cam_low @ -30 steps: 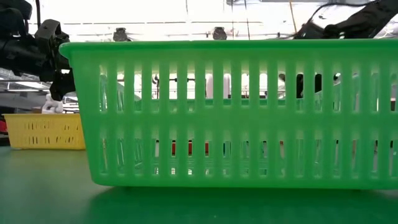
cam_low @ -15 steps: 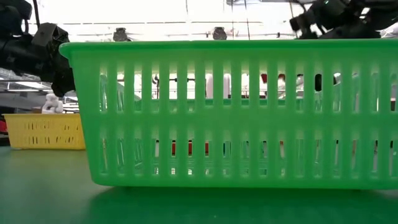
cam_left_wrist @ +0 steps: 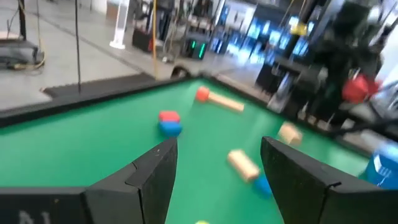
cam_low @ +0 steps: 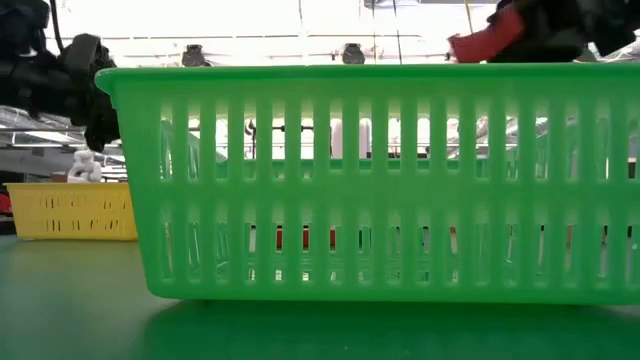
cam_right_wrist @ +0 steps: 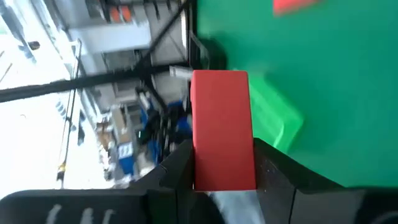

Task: Sort & place blocks by color
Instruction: Put the red arch block into the blue bin

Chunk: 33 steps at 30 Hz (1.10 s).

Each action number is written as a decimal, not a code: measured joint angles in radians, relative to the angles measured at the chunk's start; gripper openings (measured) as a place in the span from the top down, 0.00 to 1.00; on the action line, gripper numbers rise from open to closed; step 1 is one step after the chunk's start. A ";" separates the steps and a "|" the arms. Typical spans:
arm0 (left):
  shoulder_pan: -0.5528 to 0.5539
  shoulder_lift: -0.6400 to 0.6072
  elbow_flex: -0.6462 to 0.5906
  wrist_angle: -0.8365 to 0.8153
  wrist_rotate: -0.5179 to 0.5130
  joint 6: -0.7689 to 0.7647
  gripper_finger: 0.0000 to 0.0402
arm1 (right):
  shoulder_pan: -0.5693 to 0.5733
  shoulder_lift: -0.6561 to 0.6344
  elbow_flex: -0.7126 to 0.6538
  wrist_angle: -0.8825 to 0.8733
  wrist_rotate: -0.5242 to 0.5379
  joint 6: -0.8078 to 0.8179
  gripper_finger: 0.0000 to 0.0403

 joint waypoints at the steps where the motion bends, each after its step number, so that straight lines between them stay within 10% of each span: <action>1: 0.003 0.000 0.000 0.023 0.000 0.007 0.42 | 0.036 0.000 0.000 0.000 0.001 0.035 0.71; 17: 0.032 0.000 0.002 0.234 -0.003 0.050 0.42 | 0.506 0.125 0.000 -0.004 -0.136 0.543 0.71; 33: 0.032 0.000 0.002 0.233 -0.133 0.040 0.42 | 0.570 0.371 0.000 0.004 -0.213 0.570 0.71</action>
